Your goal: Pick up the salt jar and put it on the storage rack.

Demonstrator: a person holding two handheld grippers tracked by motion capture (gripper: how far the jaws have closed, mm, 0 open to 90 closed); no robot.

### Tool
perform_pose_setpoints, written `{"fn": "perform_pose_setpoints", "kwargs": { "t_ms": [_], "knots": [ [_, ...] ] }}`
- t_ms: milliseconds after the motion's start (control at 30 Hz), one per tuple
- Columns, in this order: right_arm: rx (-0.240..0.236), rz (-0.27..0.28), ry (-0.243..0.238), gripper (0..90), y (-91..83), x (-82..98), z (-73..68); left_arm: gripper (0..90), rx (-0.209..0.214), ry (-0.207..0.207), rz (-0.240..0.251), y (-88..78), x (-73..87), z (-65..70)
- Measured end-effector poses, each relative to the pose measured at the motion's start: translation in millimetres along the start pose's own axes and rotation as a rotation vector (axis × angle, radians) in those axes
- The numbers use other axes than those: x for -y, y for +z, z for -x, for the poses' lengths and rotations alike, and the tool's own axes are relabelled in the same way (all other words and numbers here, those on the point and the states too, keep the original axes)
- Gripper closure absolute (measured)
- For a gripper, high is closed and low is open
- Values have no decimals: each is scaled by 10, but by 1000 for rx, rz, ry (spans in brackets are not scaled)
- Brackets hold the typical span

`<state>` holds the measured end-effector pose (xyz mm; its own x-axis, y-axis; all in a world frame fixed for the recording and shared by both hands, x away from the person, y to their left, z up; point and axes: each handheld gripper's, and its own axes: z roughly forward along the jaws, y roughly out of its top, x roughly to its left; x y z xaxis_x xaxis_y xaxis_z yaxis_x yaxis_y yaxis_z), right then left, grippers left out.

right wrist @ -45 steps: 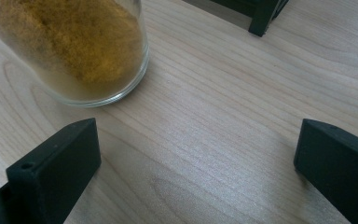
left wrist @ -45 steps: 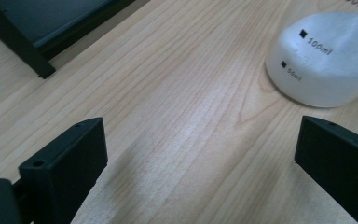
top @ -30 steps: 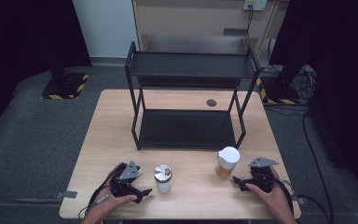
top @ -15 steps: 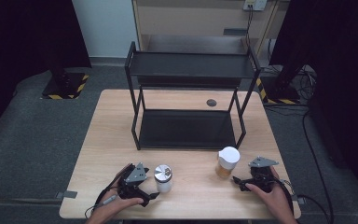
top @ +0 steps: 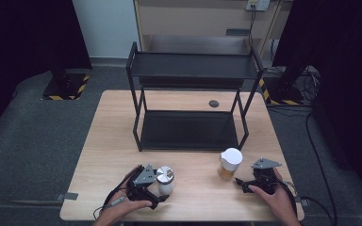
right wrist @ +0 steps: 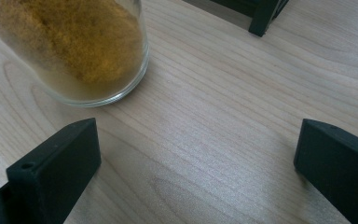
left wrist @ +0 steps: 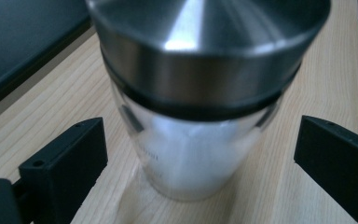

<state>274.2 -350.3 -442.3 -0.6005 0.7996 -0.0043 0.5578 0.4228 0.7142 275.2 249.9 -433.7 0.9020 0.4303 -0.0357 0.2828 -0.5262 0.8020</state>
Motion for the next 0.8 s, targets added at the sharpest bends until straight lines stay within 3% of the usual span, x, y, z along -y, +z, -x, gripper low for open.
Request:
{"fn": "perform_pose_setpoints", "kwargs": {
  "t_ms": [167, 633, 800],
  "knots": [
    [0, 0, 0, 12, 0, 0, 0, 68, 1, -20, 35, 42, 26, -25],
    [-1, 0, 0, 12, 0, 1, 2, 283, -9, -30, 62, 81, 46, -21],
    [-1, 0, -1, 12, 0, 1, 3, 285, -6, -27, 57, 76, 32, -34]
  ]
}}
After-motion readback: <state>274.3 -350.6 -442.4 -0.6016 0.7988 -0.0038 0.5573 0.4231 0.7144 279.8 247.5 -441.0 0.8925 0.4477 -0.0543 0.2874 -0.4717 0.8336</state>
